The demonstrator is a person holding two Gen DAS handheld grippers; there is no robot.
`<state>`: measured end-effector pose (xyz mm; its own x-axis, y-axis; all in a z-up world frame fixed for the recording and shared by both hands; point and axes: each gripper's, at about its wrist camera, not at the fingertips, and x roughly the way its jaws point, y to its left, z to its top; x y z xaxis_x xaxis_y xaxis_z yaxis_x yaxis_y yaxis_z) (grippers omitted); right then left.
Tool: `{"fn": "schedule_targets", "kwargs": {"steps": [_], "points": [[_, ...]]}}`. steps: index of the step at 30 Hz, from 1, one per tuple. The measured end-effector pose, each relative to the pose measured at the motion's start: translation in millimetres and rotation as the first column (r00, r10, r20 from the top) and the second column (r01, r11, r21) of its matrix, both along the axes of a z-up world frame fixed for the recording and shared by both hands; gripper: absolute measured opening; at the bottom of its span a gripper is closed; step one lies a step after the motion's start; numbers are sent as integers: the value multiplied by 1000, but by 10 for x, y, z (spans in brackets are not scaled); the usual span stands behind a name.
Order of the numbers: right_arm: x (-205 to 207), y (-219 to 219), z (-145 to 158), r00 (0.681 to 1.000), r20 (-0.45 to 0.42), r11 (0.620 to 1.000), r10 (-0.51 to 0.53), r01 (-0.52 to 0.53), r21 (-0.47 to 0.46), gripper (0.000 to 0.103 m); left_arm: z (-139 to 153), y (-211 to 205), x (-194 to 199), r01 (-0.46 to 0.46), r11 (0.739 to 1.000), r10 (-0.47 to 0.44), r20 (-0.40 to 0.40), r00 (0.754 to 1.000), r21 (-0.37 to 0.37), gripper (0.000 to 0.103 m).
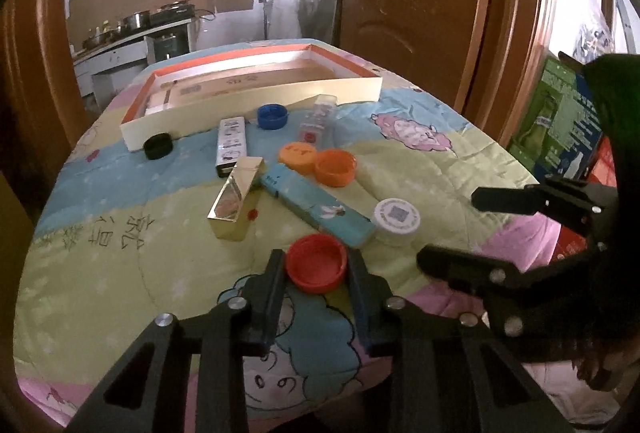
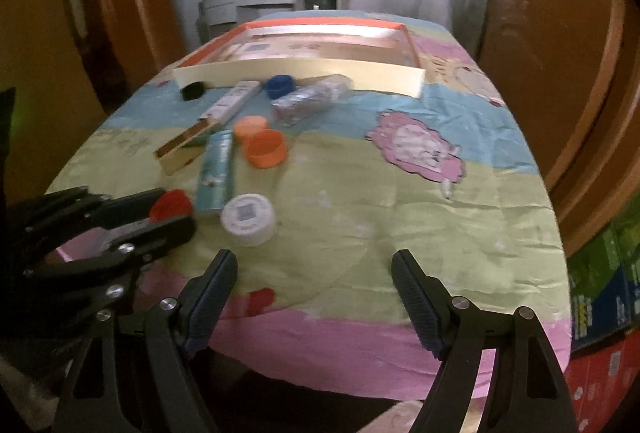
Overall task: Organize rigid objects
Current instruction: 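Grasp the red cap with the left gripper while the right gripper grasps the white cap, then carry the red cap and white cap with both grippers over the box lid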
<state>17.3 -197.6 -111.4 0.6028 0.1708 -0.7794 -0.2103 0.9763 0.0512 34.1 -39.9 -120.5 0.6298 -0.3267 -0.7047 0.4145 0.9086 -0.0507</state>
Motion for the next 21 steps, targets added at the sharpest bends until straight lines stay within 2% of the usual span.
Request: {"fn": "schedule_targets", "kwargs": {"steps": [7,10,12,15,21], "points": [[71,210,-25,998,29,999,50,-49,-19,78,14,185,29,-64,997,64,-7,998,-30,30],[122,269,-32,997,46,998,59,-58,-36,65,10,211,30,-75,997,75,-13,997,-32,30],[143,286,-30,997,53,997,62,-59,-44,48,18,218,26,-80,996,80,-11,997,-32,31],[155,277,-19,997,54,998,63,-61,-31,33,36,248,22,-88,995,88,-7,996,-40,31],[133,245,21,997,62,998,55,-54,-13,31,98,319,44,-133,990,133,-5,991,-44,31]]}}
